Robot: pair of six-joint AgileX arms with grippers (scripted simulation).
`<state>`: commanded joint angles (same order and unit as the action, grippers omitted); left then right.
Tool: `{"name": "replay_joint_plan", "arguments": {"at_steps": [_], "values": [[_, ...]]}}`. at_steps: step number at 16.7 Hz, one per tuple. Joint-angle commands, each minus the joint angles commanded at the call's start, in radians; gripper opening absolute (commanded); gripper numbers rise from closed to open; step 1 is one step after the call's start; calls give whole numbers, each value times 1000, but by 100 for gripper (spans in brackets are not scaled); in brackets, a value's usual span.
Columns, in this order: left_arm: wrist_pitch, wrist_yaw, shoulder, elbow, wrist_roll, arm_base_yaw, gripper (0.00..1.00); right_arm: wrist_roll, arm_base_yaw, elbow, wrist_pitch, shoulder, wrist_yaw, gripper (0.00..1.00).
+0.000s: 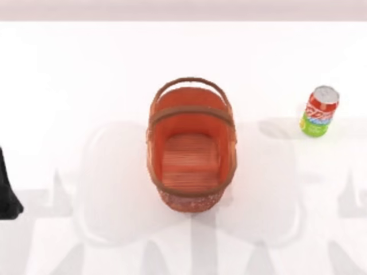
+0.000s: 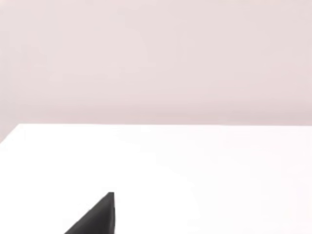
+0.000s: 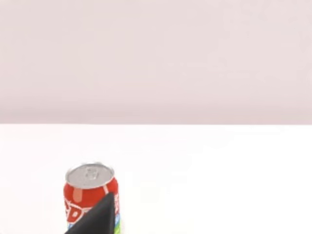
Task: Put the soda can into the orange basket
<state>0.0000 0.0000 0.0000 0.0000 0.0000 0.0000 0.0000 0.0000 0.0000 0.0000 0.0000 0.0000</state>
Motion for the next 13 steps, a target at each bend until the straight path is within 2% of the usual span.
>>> {"name": "replay_joint_plan", "arguments": {"at_steps": [6,9,13], "values": [[0,0,0,0,0,0,100,-32,19,101,-76,103,-8,100],[0,0,0,0,0,0,100,-82,41,281,-200,289,-12,100],[0,0,0,0,0,0,100,-172,72,617,-422,662,-9,100]]}}
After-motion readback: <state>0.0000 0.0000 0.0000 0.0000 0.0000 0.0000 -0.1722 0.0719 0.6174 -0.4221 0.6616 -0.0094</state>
